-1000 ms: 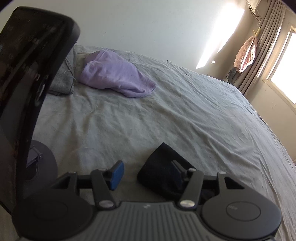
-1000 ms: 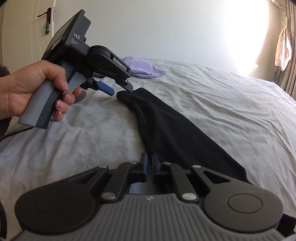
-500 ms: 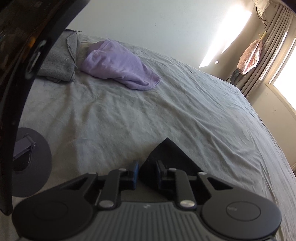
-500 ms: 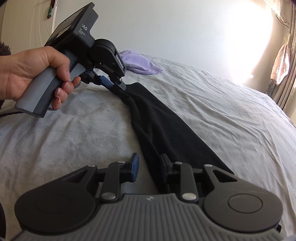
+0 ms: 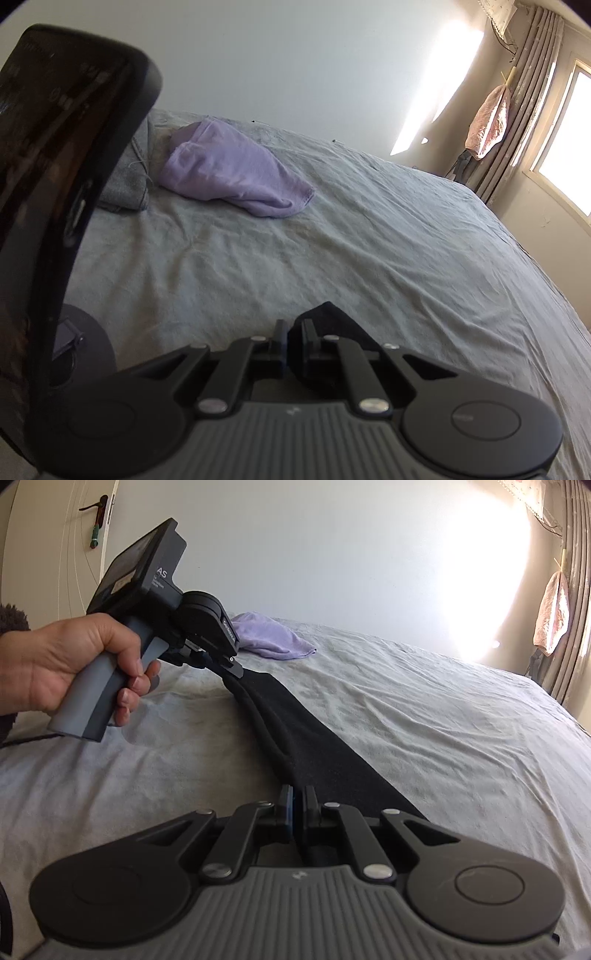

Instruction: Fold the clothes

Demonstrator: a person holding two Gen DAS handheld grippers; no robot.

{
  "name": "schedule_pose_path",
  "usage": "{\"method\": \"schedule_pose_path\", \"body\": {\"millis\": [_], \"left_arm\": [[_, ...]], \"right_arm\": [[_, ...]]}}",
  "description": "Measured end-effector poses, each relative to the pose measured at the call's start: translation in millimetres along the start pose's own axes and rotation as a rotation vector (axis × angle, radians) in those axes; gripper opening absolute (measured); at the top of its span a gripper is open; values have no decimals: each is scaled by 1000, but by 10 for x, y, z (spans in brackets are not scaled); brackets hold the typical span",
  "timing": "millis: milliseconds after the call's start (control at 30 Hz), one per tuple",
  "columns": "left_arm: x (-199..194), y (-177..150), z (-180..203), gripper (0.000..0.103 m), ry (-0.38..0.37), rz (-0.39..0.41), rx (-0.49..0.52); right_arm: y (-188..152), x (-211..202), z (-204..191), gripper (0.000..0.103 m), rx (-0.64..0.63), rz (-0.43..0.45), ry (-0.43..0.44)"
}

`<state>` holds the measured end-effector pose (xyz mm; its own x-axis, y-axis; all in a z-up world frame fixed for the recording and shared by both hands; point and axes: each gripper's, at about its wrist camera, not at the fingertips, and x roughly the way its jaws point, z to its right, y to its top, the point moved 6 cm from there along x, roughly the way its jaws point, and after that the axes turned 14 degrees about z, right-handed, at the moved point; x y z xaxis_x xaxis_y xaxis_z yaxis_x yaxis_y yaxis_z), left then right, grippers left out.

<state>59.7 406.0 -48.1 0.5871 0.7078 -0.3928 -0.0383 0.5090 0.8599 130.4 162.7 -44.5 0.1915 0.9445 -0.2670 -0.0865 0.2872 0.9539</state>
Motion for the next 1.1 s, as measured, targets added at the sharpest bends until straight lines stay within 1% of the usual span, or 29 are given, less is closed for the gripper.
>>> {"method": "schedule_pose_path", "body": {"millis": [200, 233, 300, 367, 400, 433, 600, 633, 733, 800, 867, 900, 967, 1000, 1100], "left_arm": [[117, -69, -72, 7, 45, -29, 45], [136, -88, -82, 7, 47, -41, 44], [134, -89, -112, 8, 45, -55, 10], [90, -64, -145, 22, 30, -72, -46], [59, -57, -157, 38, 18, -77, -70], [29, -55, -161, 45, 9, -81, -84], [-51, -112, -125, 45, -7, -98, -119], [-63, -127, -116, 43, -5, -92, -125], [-84, -169, -90, 43, -6, -67, -151], [-82, -190, -74, 43, -10, -49, -167], [-68, -203, -58, 43, -10, -28, -167], [-65, -206, -52, 42, -9, -16, -169], [-61, -211, -38, 40, -9, 4, -175], [-63, -213, -35, 40, -9, 10, -177], [-67, -214, -43, 37, -4, 26, -186]], "right_arm": [[-125, 128, -174, 5, -34, -77, 60], [-139, 136, -182, 6, -34, -83, 61], [-168, 152, -199, 8, -36, -94, 64], [-156, 135, -175, 10, -13, -92, 67], [-148, 125, -161, 13, 0, -90, 68], [-132, 113, -153, 13, 7, -85, 68], [-37, 50, -80, 14, 44, -36, 51], [-15, 46, -50, 14, 56, -28, 37], [49, 55, 56, 14, 116, -16, -9], [97, 93, 108, 14, 158, -24, -27], [185, 168, 138, 14, 166, -32, -25], [250, 229, 161, 16, 160, -34, -14], [342, 412, 252, 25, 163, -46, 16], [385, 506, 299, 33, 165, -52, 31], [461, 840, 423, 34, 167, -80, 79]]}}
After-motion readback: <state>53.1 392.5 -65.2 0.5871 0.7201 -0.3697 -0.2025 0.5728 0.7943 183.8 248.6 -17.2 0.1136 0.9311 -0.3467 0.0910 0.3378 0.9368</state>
